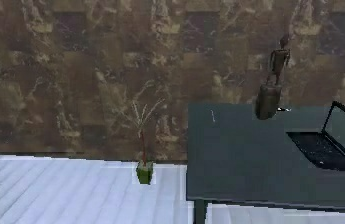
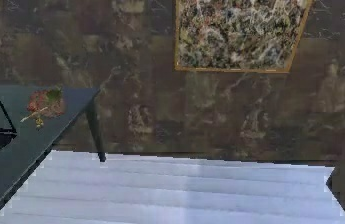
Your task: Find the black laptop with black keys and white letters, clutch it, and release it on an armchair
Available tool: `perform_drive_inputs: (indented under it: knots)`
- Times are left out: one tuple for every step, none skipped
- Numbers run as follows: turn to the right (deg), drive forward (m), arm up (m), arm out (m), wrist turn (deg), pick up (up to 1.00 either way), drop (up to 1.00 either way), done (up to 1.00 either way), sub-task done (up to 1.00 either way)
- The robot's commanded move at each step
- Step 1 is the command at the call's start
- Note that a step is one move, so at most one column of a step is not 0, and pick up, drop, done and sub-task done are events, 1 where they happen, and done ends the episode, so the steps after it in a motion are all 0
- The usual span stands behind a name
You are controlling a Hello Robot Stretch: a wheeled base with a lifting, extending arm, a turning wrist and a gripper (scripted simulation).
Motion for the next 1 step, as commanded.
perform_drive_inputs:
  knots:
    - [45.0, 0.0, 0.0, 0.0, 0.0, 0.0, 0.0, 0.0, 0.0]
